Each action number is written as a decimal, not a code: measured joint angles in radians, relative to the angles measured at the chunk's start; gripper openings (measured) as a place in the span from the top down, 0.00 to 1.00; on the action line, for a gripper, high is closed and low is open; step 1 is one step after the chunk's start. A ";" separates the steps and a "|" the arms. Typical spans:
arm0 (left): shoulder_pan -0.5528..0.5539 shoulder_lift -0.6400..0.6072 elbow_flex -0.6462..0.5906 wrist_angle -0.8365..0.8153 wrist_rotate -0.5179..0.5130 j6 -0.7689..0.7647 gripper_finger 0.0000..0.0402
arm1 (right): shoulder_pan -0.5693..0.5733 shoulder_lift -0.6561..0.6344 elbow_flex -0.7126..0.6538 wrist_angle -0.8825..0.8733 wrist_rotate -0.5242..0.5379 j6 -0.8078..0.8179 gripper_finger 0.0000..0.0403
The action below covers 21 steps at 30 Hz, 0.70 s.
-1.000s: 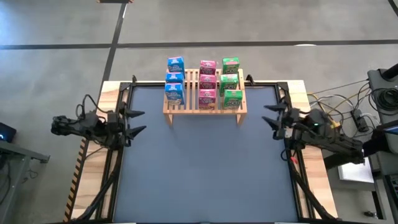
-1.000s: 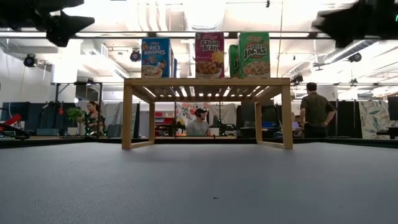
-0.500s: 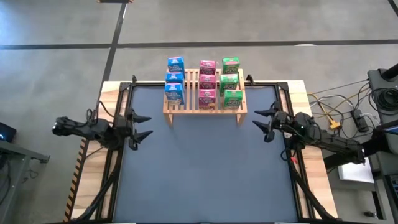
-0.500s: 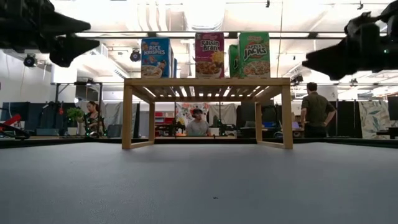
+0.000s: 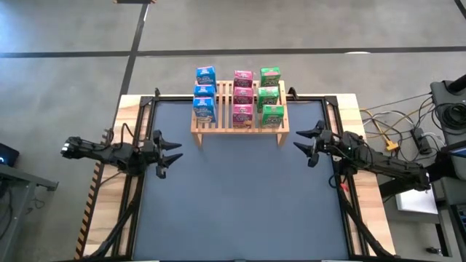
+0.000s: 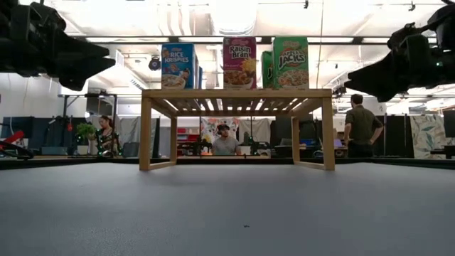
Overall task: Stack cereal on shelf
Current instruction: Return to Home Position
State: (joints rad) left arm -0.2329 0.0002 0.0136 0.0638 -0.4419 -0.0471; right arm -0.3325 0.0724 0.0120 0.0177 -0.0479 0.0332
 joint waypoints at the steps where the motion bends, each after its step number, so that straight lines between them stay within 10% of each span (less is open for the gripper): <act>1: 0.000 0.000 -0.001 0.001 0.000 0.000 0.62 | 0.000 0.007 0.000 0.000 0.000 -0.003 0.45; 9: 0.000 0.004 -0.001 0.000 0.016 0.046 0.97 | 0.000 0.014 0.000 0.001 -0.001 -0.015 0.52; 21: 0.000 0.025 -0.002 -0.008 0.093 0.082 1.00 | 0.001 -0.025 -0.001 0.017 -0.036 -0.069 0.84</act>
State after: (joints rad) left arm -0.2329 0.0249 0.0120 0.0563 -0.3493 0.0350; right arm -0.3317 0.0470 0.0109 0.0352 -0.0842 -0.0361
